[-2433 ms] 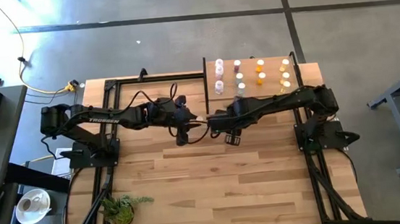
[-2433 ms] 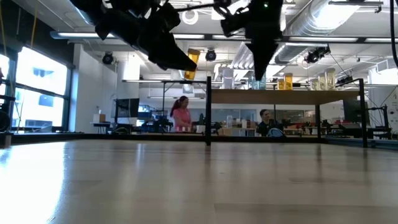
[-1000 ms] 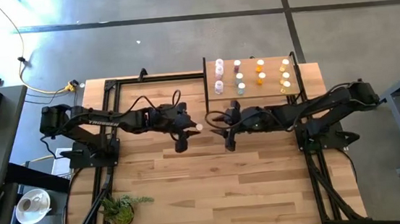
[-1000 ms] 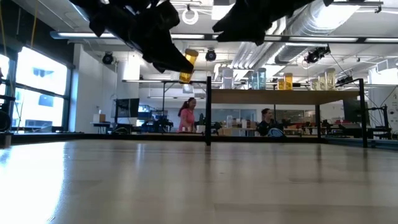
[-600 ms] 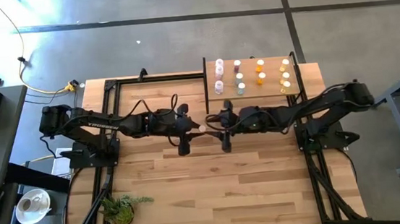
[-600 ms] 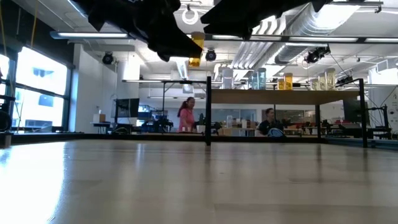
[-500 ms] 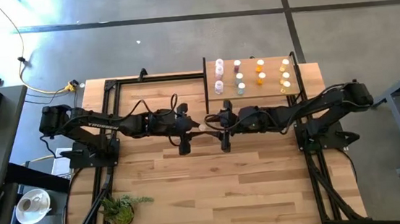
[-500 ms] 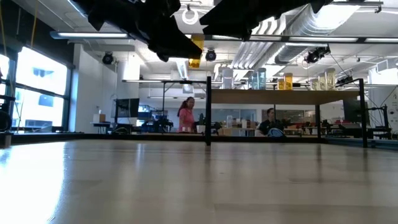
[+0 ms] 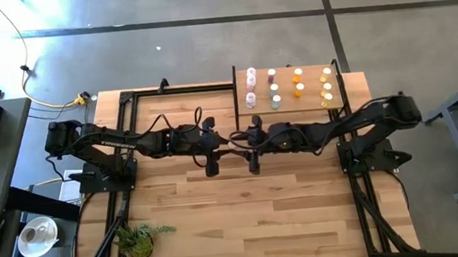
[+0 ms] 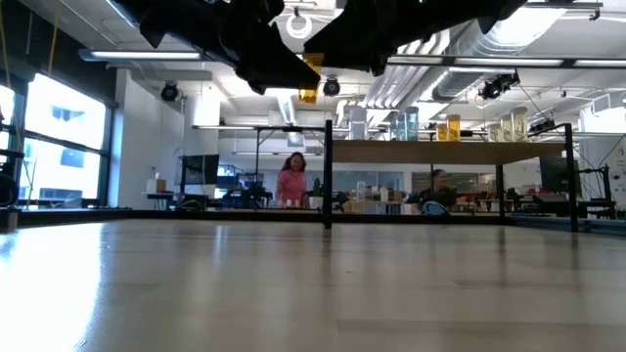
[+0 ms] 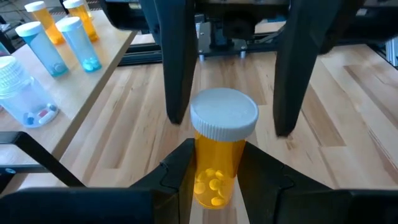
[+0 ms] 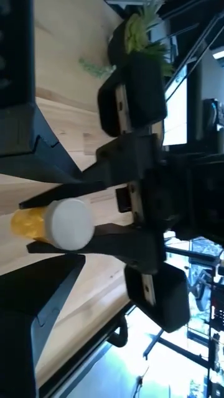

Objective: Pick and place medicine bottles onto shelf by color
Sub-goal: Put the orange pill bottle on the shelf aligned with the other orange pill bottles

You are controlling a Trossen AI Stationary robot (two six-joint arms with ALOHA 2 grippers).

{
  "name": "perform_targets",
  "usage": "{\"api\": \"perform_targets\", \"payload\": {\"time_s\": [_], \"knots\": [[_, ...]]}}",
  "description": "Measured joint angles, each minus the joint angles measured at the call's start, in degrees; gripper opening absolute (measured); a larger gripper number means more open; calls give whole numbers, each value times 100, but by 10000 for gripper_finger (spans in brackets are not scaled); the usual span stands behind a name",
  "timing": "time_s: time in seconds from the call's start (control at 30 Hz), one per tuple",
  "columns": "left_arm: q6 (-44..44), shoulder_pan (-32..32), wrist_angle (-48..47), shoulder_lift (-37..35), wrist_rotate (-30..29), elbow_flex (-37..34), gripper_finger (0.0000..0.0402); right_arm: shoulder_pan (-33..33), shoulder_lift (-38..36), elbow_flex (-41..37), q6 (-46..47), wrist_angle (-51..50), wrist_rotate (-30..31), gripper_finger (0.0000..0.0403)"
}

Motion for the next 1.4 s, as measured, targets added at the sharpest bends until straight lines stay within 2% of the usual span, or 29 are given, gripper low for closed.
{"api": "perform_targets", "payload": {"time_s": [0.3,0.67,1.03,1.2,1.4], "knots": [[-2,0,0,0,0,0,95,-5,88,0,0,194,-111,184],[0,0,0,1,4,0,95,-8,88,0,0,146,-137,115],[0,2,-2,1,2,0,96,-8,88,0,0,125,-109,108],[261,2,-22,1,2,0,114,-8,88,0,-4,117,-104,108],[284,2,-33,1,-49,0,158,-19,79,0,-109,111,-28,107]]}}
